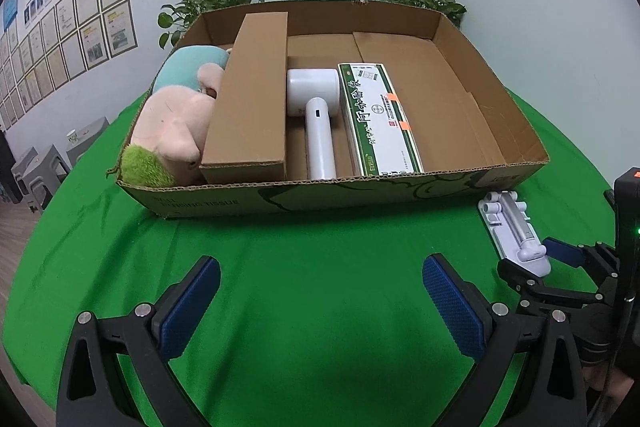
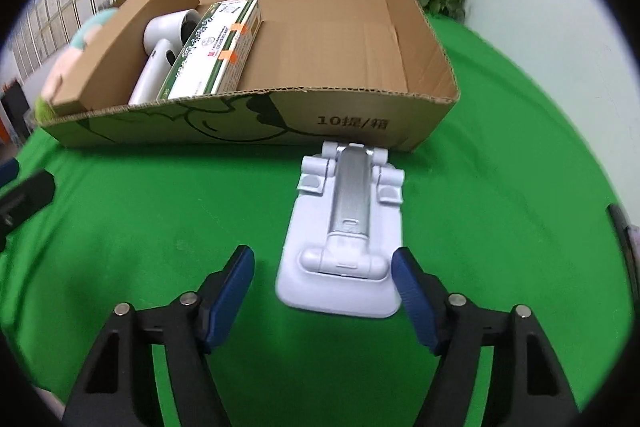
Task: Organize objects
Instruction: 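Move the right gripper toward the white phone stand, then grasp the white phone stand with the right gripper and lift it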
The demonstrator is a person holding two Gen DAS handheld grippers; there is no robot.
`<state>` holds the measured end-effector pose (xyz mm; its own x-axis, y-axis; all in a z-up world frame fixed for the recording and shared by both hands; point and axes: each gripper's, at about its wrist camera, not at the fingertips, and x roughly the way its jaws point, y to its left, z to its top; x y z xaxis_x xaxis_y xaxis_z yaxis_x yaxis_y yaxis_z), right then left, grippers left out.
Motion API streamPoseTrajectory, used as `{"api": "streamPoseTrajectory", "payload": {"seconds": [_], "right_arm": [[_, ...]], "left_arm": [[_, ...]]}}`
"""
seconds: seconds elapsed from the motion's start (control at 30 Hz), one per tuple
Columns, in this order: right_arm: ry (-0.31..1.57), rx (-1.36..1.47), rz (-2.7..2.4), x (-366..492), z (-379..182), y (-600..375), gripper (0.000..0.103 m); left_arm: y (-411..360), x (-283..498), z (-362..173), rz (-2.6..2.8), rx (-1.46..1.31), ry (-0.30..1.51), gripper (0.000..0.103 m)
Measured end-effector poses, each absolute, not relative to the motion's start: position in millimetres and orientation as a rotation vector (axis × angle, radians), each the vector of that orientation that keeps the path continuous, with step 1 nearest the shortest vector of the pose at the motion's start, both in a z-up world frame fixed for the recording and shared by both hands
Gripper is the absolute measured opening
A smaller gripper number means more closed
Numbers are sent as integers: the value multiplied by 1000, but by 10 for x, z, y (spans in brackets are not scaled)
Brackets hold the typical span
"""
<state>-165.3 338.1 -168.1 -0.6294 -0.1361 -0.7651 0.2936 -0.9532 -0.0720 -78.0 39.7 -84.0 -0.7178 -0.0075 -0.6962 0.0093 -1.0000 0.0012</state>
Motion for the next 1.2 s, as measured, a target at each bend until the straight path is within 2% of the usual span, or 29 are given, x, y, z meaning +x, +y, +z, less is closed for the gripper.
{"api": "streamPoseTrajectory", "payload": {"seconds": [0.07, 0.3, 0.47, 0.5, 0.57, 0.63, 0.93, 0.97, 1.07, 1.2], "right_arm": [[280, 1197, -2619, -1626, -1664, 3395, 58], [338, 1132, -2481, -1271, -1671, 3332, 58], [315, 1087, -2389, -1002, -1652, 3349, 59], [296, 1083, -2389, -990, -1638, 3361, 73], [270, 1075, -2409, -1012, -1618, 3382, 94], [255, 1083, -2421, -1054, -1619, 3400, 103], [168, 1166, -2427, -1258, -1733, 3400, 101], [169, 1167, -2428, -1257, -1741, 3391, 95], [175, 1191, -2433, -1255, -1774, 3374, 68], [164, 1189, -2434, -1226, -1779, 3363, 67]], "left_arm": [[389, -786, -849, -2907, 1187, 11, 102], [448, -806, -877, -2985, 1303, 65, 102], [546, -854, -952, -3088, 1496, 206, 102], [576, -878, -972, -3101, 1528, 234, 102], [635, -949, -1011, -3113, 1584, 290, 102], [683, -1003, -1033, -3111, 1613, 329, 102], [849, -1287, -1213, -3112, 1828, 586, 102], [863, -1307, -1234, -3113, 1851, 612, 100], [899, -1320, -1299, -3110, 1891, 633, 95], [929, -1297, -1363, -3105, 1941, 665, 83]]}}
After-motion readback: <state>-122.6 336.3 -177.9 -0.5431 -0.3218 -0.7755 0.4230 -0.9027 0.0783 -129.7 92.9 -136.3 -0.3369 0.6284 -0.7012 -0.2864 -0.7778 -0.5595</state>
